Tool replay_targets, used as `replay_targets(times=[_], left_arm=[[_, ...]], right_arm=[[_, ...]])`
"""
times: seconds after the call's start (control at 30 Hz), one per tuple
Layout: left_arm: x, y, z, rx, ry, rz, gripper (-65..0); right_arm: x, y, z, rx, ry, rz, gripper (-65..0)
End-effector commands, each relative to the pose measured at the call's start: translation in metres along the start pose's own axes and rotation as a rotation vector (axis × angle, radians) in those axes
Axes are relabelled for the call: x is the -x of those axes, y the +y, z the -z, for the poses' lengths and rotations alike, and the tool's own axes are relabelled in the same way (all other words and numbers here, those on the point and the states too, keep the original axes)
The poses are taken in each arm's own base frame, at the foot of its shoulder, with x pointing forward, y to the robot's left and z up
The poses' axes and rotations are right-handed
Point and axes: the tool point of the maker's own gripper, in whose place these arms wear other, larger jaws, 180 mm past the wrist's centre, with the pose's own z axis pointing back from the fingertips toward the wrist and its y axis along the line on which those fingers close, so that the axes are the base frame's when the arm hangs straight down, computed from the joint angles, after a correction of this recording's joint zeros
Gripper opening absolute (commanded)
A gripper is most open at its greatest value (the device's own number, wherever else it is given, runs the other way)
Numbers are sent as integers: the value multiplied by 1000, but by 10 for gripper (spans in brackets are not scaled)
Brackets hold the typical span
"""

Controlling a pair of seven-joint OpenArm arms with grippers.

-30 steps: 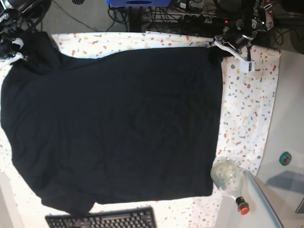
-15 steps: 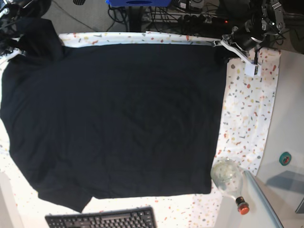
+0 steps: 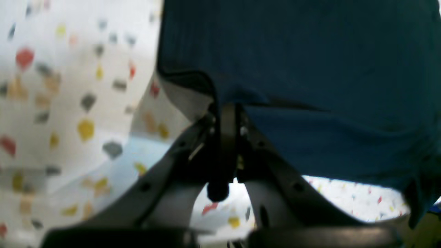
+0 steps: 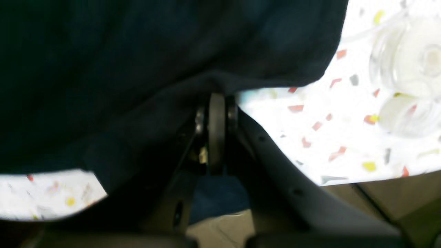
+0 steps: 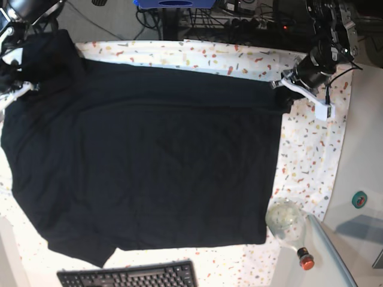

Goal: Layout the t-shirt on the table in an organized manner, then fold the t-shirt properly
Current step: 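Pull the held edge with both grippers toward the hem, smoothing it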

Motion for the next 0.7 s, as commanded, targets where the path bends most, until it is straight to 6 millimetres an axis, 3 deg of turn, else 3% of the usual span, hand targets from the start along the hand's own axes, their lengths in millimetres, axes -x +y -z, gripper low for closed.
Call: replay_targets(times=[0.0, 0.23, 0.37, 0.43, 0.57, 0.67], left_arm=[[-11, -3, -1, 11, -16, 13, -650], [-31, -19, 11, 47, -11, 8, -650], [-30, -28, 13, 63, 15, 9, -650], [-24, -28, 12, 62, 31, 6, -650], [7, -20, -1, 36, 90, 1, -650], [20, -19, -13, 25, 110, 15, -650]], right_arm=[[-21, -1, -5, 7, -59, -14, -650], [-59, 4, -11, 10, -99, -65, -650], [-64, -3, -28, 56, -87, -86, -650], [-50, -8, -30, 71, -58, -90, -650], [-16, -16, -29, 85, 16, -107, -650], [-3, -19, -29, 90, 43, -111, -650]])
